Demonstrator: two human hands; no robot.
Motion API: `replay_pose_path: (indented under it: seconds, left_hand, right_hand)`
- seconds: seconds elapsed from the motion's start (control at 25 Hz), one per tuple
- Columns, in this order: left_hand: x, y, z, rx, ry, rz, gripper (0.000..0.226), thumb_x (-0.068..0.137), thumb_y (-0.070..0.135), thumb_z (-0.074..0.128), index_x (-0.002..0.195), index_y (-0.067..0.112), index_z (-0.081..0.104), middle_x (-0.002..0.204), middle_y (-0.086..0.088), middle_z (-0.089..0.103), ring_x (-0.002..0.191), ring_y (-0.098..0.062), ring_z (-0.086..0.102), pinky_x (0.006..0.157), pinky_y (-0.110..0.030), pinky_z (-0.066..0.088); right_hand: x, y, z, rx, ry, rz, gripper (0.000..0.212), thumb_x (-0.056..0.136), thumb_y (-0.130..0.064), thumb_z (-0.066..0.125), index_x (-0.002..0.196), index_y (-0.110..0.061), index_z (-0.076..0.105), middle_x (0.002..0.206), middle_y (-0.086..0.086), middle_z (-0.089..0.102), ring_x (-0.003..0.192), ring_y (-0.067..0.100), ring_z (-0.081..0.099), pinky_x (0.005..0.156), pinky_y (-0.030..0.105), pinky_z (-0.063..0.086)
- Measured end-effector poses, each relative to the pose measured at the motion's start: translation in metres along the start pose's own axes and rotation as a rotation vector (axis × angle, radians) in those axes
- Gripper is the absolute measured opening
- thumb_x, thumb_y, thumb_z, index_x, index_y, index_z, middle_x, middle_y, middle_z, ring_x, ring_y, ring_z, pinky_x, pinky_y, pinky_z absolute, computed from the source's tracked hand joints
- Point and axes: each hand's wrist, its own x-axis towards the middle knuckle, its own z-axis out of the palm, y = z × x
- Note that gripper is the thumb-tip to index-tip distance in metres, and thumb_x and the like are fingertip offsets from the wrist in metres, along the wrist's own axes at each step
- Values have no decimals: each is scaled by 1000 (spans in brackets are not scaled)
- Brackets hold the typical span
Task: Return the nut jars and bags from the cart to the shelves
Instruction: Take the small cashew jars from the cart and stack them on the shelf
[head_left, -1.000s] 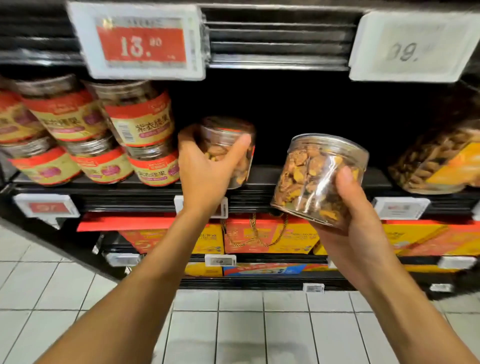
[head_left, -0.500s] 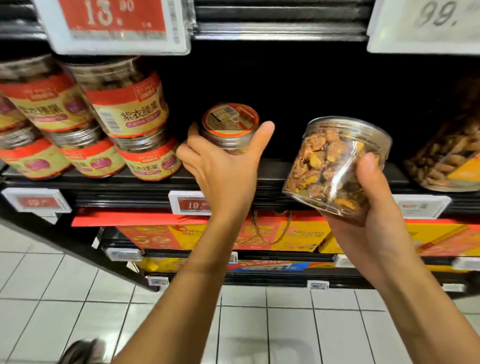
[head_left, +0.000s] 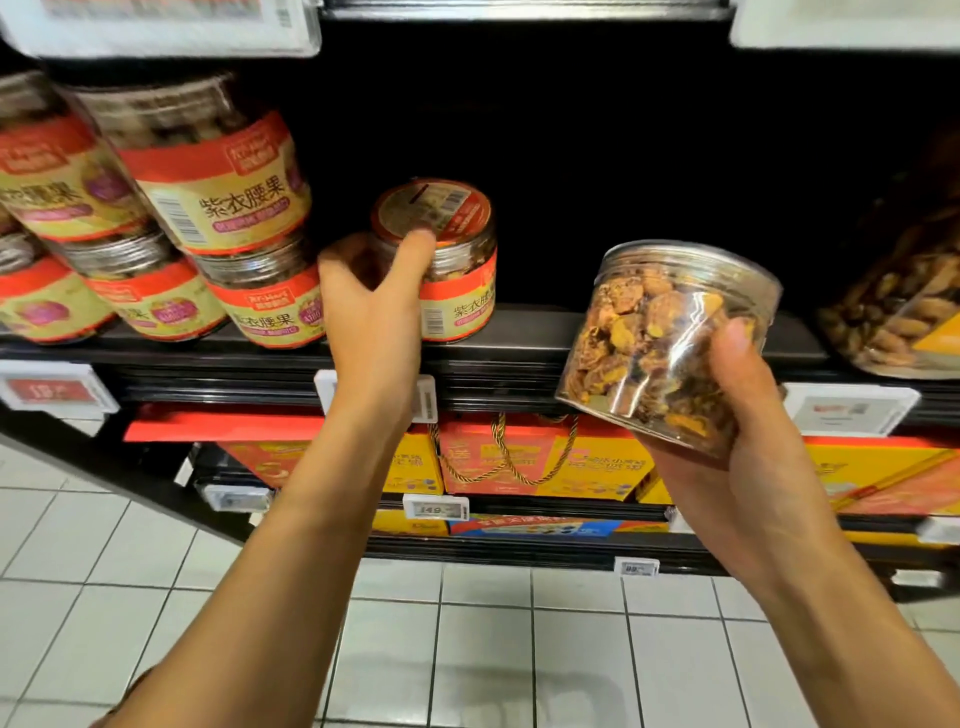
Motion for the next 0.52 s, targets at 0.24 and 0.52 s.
replay_pose_path:
  seconds: [0.24, 0.52]
  left_hand:
    - [9, 6, -5, -84, -78, -75, 18, 93, 26, 50, 81, 24, 62, 71, 18, 69, 70, 5, 64, 68, -16, 46]
    - [7, 10, -12, 14, -103, -13, 20, 90, 18, 54, 72, 20, 61, 64, 15, 67, 62, 5, 60, 59, -12, 44]
  right_hand:
    - [3, 2, 3, 11, -42, 2, 31, 65, -52, 68, 92, -37, 74, 106, -9, 71, 106, 7, 64, 82, 19, 52]
    - [9, -1, 8, -47, -19, 16, 26, 79, -43, 50, 86, -39, 75, 103, -11, 72, 104, 6, 65, 87, 20, 52]
